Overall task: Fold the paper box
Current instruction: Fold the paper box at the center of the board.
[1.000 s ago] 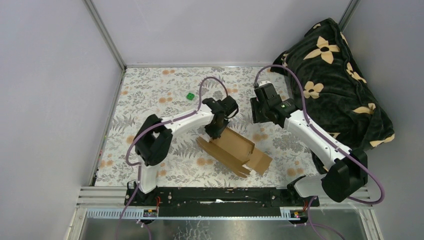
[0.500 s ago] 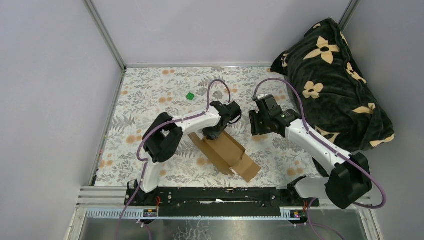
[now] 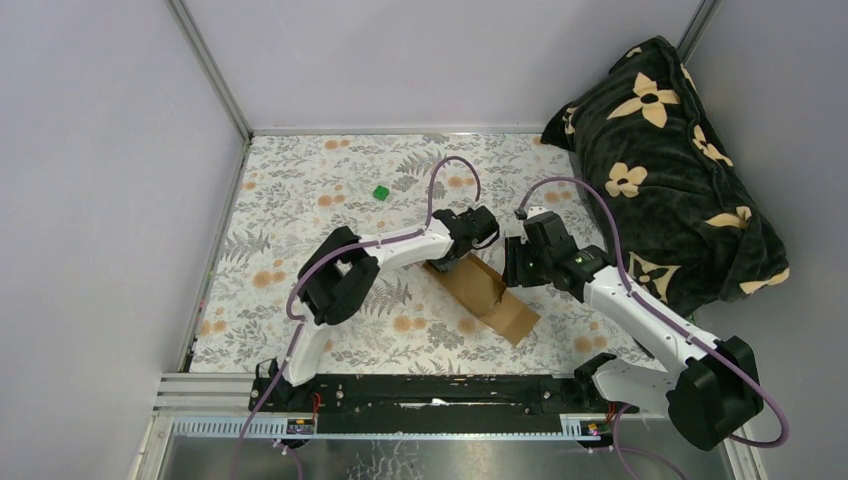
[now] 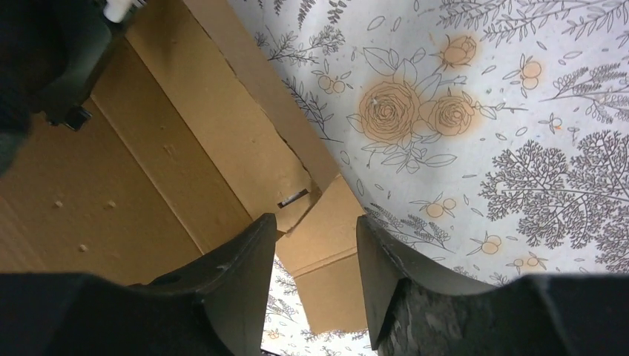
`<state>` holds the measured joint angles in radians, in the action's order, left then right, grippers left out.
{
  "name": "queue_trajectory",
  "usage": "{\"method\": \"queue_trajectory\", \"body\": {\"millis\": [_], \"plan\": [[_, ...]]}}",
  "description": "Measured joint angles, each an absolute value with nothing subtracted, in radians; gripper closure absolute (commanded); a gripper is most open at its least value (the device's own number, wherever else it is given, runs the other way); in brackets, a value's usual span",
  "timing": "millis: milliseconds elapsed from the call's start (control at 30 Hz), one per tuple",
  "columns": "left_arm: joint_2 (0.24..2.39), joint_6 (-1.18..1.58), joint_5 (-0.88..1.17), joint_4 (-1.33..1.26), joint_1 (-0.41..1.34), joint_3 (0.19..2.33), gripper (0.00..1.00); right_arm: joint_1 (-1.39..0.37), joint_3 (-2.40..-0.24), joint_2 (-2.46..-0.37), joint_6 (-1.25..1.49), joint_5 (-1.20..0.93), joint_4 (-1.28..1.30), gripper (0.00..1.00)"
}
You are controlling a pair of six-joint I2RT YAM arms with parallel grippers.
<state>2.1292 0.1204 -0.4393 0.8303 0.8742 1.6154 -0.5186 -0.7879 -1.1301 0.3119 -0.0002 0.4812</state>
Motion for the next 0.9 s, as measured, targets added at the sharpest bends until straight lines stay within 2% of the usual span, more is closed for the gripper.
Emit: {"method": "queue_trajectory", "body": {"millis": [233,633,900], "plan": [[2.102,0.162,-0.438,0.825,0.840,1.561,0.72,-0.497,-0.765,-1.084,0.376,0.037,0.457,0.47],[2.059,0.218,-0.352,0.830,0.731,1.483,0.72,-0.304,-0.756,-1.064,0.454,0.028,0.434,0.52],[2.072,0.240,-0.296,0.839,0.718,1.486,0.71,-0.298,-0.610,-1.031,0.549,-0.036,0.437,0.56]]}}
